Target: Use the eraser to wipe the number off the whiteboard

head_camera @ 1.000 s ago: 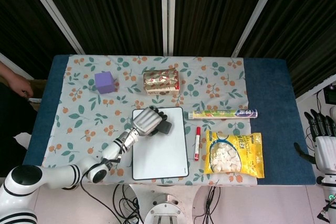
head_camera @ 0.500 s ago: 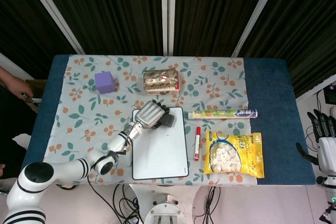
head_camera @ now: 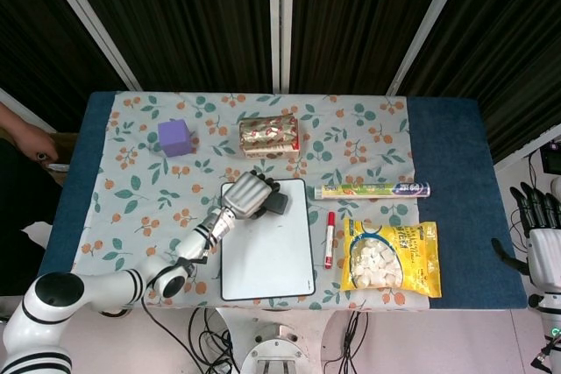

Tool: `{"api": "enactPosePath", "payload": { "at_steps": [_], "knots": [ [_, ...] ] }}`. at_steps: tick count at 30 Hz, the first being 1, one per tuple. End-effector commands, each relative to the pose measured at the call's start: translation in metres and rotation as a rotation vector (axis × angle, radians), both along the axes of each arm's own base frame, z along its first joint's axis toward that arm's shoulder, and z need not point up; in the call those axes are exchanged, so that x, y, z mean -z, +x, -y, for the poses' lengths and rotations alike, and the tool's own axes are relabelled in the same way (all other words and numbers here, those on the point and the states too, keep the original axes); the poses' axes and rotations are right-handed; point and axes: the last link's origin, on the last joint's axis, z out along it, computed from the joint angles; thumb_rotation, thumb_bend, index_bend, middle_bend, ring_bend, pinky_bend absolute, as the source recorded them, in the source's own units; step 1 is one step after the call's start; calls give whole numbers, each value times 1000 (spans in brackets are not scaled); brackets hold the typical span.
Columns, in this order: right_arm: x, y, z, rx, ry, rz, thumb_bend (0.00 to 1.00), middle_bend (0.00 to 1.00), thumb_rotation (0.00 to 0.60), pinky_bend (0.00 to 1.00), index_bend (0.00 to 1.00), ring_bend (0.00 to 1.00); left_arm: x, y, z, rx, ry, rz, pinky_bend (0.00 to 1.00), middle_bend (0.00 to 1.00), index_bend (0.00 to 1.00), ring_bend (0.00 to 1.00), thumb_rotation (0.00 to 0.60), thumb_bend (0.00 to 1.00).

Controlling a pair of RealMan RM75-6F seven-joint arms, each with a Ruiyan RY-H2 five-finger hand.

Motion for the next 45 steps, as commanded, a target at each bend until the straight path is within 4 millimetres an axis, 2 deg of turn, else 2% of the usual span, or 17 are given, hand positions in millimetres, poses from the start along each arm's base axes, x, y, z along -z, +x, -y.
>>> {"api": "enactPosePath", "payload": {
  "at_steps": [1,10,22,28,38,45],
  "knots": [
    [0,0,0,0,-1,0,190,0,600,0,0,0,0,-3,10,17,-14,-14,630,674,763,611,600,419],
    [0,1,-2,-11,7,-4,190,0,600,0,0,0,-11,-16,37,24,-75,-22,630,674,763,612,600,427],
    [1,4,-4,-18,13,-1,190,0,600,0,0,0,-45,-42,78,-13,-125,17,644,687,777,627,600,428],
    [5,6,-3,-25,24,-2,190,0,600,0,0,0,-52,-43,93,-7,-145,39,648,690,779,629,600,429],
    [4,6,-3,-24,20,-2,191,0,600,0,0,0,-35,-38,92,31,-129,39,647,690,779,630,600,428],
    [4,6,-1,-26,23,1,192,0,600,0,0,0,-26,-31,79,50,-80,35,648,691,780,630,600,428]
  ]
}}
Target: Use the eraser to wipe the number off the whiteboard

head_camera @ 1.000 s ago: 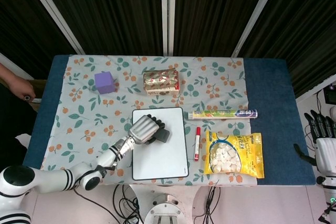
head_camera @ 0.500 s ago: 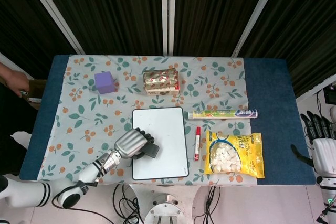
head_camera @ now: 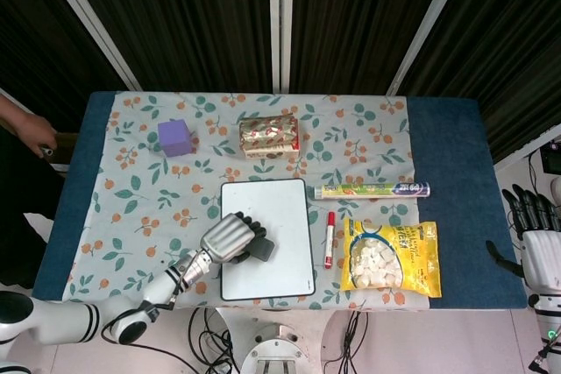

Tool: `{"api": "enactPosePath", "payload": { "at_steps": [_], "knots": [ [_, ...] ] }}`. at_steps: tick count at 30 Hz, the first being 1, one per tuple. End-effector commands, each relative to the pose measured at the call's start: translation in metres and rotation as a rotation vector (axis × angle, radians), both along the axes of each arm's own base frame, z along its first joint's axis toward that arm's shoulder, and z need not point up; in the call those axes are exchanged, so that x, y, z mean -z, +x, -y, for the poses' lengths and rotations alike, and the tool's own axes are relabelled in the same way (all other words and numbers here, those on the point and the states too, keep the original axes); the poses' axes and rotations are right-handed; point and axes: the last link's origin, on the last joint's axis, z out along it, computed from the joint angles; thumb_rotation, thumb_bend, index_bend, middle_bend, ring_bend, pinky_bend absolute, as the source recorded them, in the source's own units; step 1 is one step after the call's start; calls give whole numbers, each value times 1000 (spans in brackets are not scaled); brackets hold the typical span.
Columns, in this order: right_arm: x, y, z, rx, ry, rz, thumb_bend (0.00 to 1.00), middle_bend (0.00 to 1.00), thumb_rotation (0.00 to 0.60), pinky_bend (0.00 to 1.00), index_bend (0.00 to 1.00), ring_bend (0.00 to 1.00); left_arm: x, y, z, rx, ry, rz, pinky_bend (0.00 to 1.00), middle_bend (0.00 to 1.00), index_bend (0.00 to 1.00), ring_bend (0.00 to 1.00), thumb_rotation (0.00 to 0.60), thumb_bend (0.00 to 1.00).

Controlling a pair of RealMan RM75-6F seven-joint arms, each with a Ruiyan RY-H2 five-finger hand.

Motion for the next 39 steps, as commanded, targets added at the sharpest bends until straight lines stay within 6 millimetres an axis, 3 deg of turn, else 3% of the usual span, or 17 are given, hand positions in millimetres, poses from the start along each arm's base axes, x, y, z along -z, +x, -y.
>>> {"api": "enactPosePath", "payload": {
  "at_steps": [1,10,29,34,39],
  "knots": [
    [0,0,0,-1,1,1,193,0,600,0,0,0,5,2,-7,4,16,-7,648,691,780,630,600,429],
    [-2,-2,2,3,-1,3,193,0,600,0,0,0,11,-4,-30,-21,57,5,649,692,780,630,600,429],
    [0,-3,2,5,8,-1,197,0,600,0,0,0,6,-22,-103,-157,159,-22,649,693,781,630,600,430],
    [-1,-2,2,5,4,-1,197,0,600,0,0,0,5,-25,-103,-160,147,-20,650,694,781,631,600,431],
    [1,-2,2,5,8,0,197,0,600,0,0,0,9,-17,-87,-107,121,8,649,694,782,630,600,431]
  ]
}}
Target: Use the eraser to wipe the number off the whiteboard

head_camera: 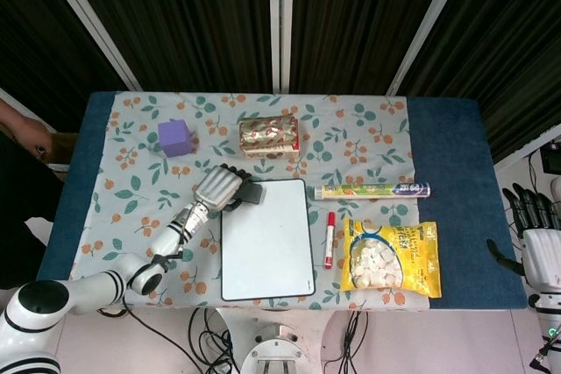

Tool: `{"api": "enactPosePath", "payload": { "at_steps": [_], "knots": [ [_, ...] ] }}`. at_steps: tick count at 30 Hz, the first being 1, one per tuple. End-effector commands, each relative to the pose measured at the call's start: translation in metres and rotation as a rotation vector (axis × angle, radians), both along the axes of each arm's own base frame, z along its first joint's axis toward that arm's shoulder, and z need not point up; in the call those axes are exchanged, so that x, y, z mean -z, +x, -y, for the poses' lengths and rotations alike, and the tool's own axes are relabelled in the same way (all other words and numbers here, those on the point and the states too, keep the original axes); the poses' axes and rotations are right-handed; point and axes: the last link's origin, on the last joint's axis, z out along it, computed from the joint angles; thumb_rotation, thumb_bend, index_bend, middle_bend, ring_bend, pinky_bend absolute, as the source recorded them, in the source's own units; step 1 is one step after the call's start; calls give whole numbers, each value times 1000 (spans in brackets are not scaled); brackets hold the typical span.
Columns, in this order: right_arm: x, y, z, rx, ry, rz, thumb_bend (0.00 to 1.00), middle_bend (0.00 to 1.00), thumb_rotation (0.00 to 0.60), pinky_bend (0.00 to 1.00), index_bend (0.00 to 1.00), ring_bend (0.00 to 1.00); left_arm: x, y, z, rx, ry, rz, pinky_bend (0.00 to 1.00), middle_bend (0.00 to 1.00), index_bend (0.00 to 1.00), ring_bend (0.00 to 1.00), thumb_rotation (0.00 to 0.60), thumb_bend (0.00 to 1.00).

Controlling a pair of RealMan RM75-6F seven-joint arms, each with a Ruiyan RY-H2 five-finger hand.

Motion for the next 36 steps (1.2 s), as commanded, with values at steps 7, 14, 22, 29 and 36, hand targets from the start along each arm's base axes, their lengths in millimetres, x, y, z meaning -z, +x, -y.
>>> {"api": "enactPosePath", "payload": {
  "at_steps": [7,14,22,29,36],
  "knots": [
    [1,-1,-1,3,2,0,198,0,600,0,0,0,8,19,41,113,-50,62,649,694,782,631,600,431],
    [2,-2,-1,5,7,1,198,0,600,0,0,0,11,21,70,142,-109,72,650,694,783,632,600,431],
    [2,-3,-2,3,10,0,198,0,600,0,0,0,-2,6,104,114,-187,63,651,695,783,633,600,432],
    [3,1,-2,-7,14,-2,199,0,600,0,0,0,-27,-3,117,128,-156,65,652,695,783,634,600,433],
    [5,4,-1,-15,15,-2,200,0,600,0,0,0,-54,-19,104,81,-67,57,653,696,784,634,600,432]
  ]
}}
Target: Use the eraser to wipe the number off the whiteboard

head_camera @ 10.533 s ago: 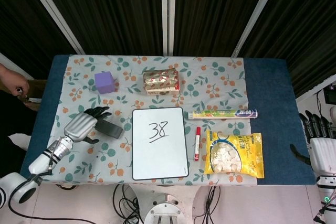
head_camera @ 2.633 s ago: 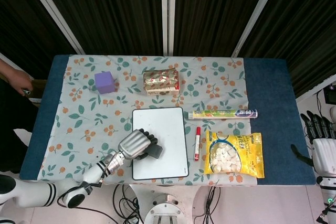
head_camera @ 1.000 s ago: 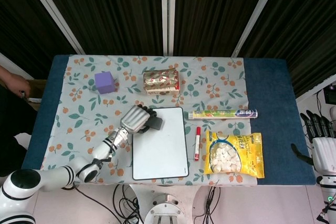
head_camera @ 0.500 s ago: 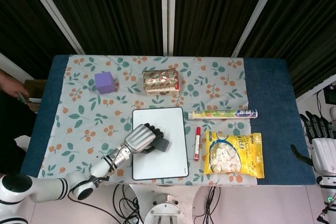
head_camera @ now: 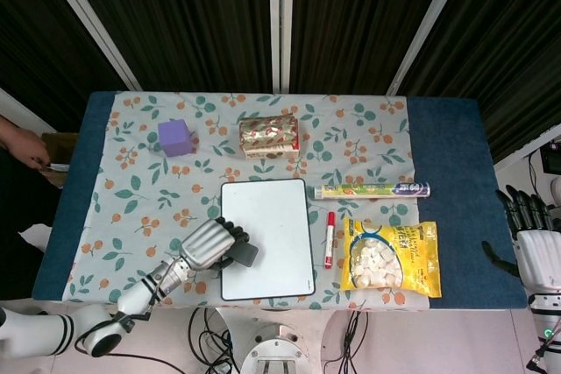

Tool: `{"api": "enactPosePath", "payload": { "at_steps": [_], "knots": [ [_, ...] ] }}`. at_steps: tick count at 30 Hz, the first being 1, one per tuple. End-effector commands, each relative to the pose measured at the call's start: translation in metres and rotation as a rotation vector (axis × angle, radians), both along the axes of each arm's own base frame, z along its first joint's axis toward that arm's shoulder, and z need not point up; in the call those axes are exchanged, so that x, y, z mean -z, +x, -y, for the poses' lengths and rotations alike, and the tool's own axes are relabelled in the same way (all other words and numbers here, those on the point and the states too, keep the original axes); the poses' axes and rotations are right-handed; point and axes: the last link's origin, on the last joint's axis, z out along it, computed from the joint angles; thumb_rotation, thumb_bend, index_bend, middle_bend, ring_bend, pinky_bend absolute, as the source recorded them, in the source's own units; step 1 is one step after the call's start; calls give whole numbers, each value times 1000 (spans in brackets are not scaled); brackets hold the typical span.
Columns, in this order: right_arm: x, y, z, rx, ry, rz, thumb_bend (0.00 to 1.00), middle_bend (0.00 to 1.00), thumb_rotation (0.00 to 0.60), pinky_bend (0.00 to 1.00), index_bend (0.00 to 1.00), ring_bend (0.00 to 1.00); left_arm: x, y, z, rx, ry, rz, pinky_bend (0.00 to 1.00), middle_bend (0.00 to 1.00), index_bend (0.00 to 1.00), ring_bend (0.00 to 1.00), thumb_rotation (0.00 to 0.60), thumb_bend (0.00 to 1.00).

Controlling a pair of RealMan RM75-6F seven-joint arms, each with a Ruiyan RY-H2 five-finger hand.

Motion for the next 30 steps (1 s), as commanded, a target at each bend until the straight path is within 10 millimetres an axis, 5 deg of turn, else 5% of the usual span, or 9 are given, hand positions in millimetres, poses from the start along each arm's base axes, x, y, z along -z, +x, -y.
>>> {"api": "enactPosePath", "payload": {
  "at_steps": [1,8,18,20,23,25,28,30],
  "knots": [
    [0,1,0,-2,-1,0,200,0,600,0,0,0,-17,-9,-15,-44,83,22,654,696,784,634,600,432],
    [-1,4,0,-9,-4,-1,200,0,600,0,0,0,-54,-56,-62,-201,255,33,655,696,785,635,600,432],
    [1,4,0,-10,3,-4,199,0,600,0,0,0,-45,-114,-54,-293,245,12,645,690,779,628,600,424],
    [0,5,0,-10,1,-5,199,0,600,0,0,0,-42,-118,-52,-297,240,12,625,658,700,595,600,400],
    [-1,6,0,-14,-4,-5,200,0,600,0,0,0,-39,-122,-48,-294,227,6,571,501,340,463,600,244],
    [-2,7,-1,-17,-8,-5,200,0,600,0,0,0,-38,-123,-46,-291,224,19,503,362,196,369,600,170],
    [-2,7,-2,-15,-10,-4,200,0,600,0,0,0,-42,-122,-46,-281,253,58,330,114,56,168,600,91],
    [-2,7,-2,-13,-7,-3,200,0,600,0,0,0,-46,-121,-46,-275,273,77,264,51,32,109,600,75]
  ]
}}
